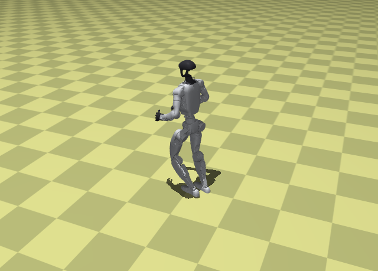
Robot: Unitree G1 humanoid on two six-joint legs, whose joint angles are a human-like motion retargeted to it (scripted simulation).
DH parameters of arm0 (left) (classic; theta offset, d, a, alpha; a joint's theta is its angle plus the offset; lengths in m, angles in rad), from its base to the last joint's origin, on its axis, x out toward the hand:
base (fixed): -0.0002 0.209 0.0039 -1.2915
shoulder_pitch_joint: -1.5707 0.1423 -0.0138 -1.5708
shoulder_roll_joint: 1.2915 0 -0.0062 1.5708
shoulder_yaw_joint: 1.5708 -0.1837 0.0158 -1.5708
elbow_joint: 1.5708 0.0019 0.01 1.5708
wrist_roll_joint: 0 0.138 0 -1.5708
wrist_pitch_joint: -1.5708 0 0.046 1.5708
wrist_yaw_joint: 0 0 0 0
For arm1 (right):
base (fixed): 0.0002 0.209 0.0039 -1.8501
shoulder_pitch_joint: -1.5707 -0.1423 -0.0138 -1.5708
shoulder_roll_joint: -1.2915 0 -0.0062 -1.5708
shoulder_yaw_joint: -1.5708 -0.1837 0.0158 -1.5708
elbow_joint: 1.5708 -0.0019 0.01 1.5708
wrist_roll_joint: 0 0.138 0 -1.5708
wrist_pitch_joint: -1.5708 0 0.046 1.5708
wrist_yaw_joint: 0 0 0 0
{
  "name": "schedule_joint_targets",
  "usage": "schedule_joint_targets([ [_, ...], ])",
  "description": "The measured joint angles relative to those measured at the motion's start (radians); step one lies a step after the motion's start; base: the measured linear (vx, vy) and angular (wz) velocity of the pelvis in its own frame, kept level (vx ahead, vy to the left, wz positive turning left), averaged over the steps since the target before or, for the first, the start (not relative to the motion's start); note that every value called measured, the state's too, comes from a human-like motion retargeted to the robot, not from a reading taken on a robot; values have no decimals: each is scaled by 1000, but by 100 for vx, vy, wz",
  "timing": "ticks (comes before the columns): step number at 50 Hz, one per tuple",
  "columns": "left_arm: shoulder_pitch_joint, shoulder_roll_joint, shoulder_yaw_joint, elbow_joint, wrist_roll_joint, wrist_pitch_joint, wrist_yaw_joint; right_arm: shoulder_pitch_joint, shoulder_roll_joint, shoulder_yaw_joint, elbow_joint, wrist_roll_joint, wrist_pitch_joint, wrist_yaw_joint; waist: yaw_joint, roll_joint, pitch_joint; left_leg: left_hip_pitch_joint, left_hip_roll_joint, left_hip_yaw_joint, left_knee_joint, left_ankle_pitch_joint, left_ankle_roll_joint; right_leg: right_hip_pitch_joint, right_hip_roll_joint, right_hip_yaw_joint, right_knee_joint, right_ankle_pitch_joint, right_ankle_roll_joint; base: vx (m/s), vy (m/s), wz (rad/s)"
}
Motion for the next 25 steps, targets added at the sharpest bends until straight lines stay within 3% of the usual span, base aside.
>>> schedule_joint_targets([
  [3, -1, -5, 3, 6, -11, -13, 1, -8, -4, 7, 10, 3, -17, -15, 2, 48, -7, -86, 51, -26, 132, -41, -14, -129, 32, -28, 217, -85, -10, -11, -1, -13],
  [5, -8, -16, 6, 8, -17, -19, 1, -19, -16, 8, 15, 4, -24, -26, 10, 46, -43, -158, 43, -20, 167, -49, -12, -242, 13, -32, 341, -139, -14, -2, 0, -26],
  [7, -17, -24, 6, 12, -21, -21, 0, -27, -29, 6, 17, 10, -29, -34, 11, -1, -130, -267, -13, 5, 156, -29, 3, -393, -48, -24, 432, -181, -9, 0, 0, 0],
  [12, -1, -28, -1, 13, -34, -19, 2, -6, -35, 5, 8, 15, -32, -52, 3, -55, -233, -395, -70, 30, 171, -13, 26, -566, -114, -11, 546, -222, -6, 0, 0, 0],
  [20, 31, -36, 1, 84, -97, 10, 15, -20, -35, 4, -47, 16, -39, -82, 15, -64, -243, -462, -95, 37, 294, -34, 64, -662, -148, -2, 718, -286, -13, 0, 4, -3],
  [25, 28, -60, 3, 131, -137, 29, 66, -26, -17, 14, -73, 19, -45, -127, -31, -109, -225, -528, -170, 73, 389, -64, 119, -784, -269, -3, 1000, -338, -1, -1, 6, 42],
])
